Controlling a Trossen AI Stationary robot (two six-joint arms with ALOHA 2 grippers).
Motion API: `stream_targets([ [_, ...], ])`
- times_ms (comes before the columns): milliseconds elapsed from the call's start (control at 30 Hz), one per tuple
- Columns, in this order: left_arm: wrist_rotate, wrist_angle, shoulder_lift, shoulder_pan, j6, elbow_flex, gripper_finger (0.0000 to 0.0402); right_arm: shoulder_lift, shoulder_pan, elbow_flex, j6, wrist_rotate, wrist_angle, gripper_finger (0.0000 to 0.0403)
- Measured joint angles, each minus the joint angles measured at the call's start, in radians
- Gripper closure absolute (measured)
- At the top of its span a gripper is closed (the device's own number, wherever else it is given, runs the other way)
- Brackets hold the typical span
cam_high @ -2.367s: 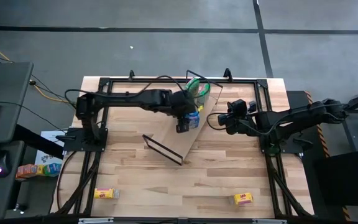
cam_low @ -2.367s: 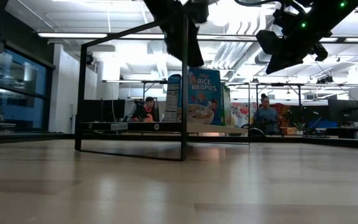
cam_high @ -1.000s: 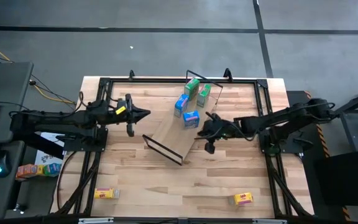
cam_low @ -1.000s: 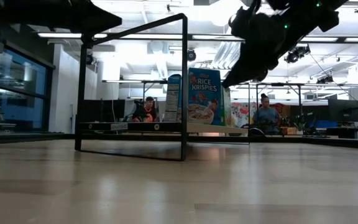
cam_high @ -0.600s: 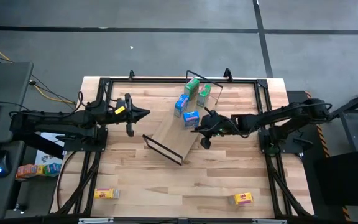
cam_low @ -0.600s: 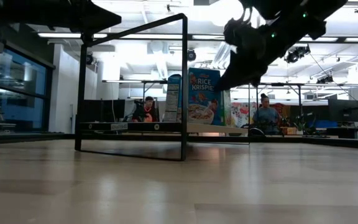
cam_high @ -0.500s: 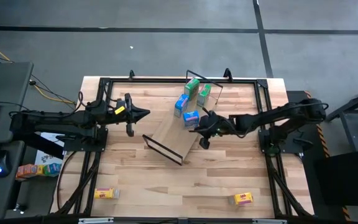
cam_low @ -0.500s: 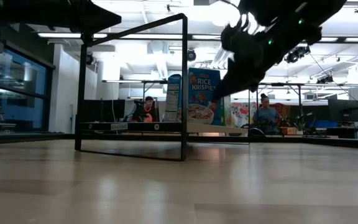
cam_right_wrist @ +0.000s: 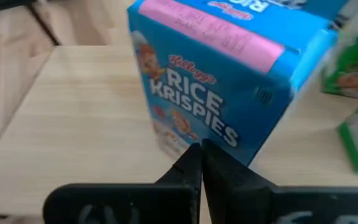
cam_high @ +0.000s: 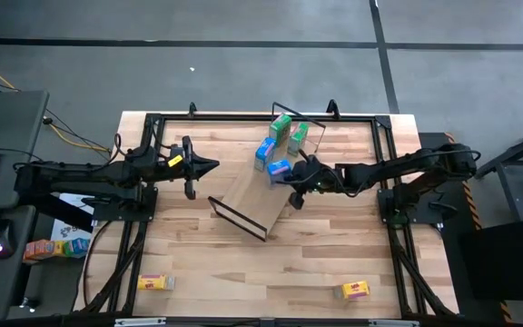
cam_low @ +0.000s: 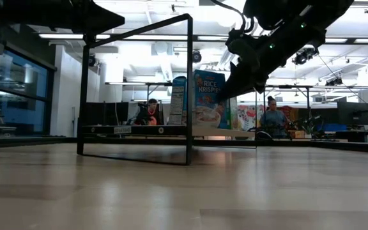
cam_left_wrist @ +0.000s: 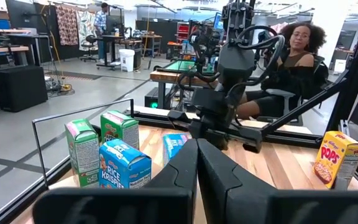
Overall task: Stack cereal on shelf
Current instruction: Put the blue cereal box aligned with the other blue cereal box on the shelf
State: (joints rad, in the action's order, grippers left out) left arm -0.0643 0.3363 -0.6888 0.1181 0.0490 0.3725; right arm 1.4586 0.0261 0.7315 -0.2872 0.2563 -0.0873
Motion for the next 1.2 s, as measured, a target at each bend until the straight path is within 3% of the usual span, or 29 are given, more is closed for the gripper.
stream_targets([
  [533, 0.000, -0.003, 0.000, 0.000, 0.000, 0.000, 0.0398, 0.000, 0.001, 0.000, 0.000, 0.216, 0.007, 0.0403],
  [633, 0.000, -0.004, 0.000, 0.000, 0.000, 0.000, 0.0398, -0.018, 0.001, 0.000, -0.005, 0.147, 0.063, 0.0403],
  [767, 0.000, -0.011, 0.000, 0.000, 0.000, 0.000, 0.0398, -0.029, 0.001, 0.000, -0.086, -0.031, 0.151, 0.0403],
  [900, 0.000, -0.011, 0.000, 0.000, 0.001, 0.000, 0.0398, 0.000, -0.002, 0.000, -0.114, -0.180, 0.100, 0.0403],
  [1200, 0.000, -0.003, 0.000, 0.000, 0.001, 0.000, 0.0398, 0.040, -0.005, 0.000, -0.045, -0.173, -0.047, 0.0403],
])
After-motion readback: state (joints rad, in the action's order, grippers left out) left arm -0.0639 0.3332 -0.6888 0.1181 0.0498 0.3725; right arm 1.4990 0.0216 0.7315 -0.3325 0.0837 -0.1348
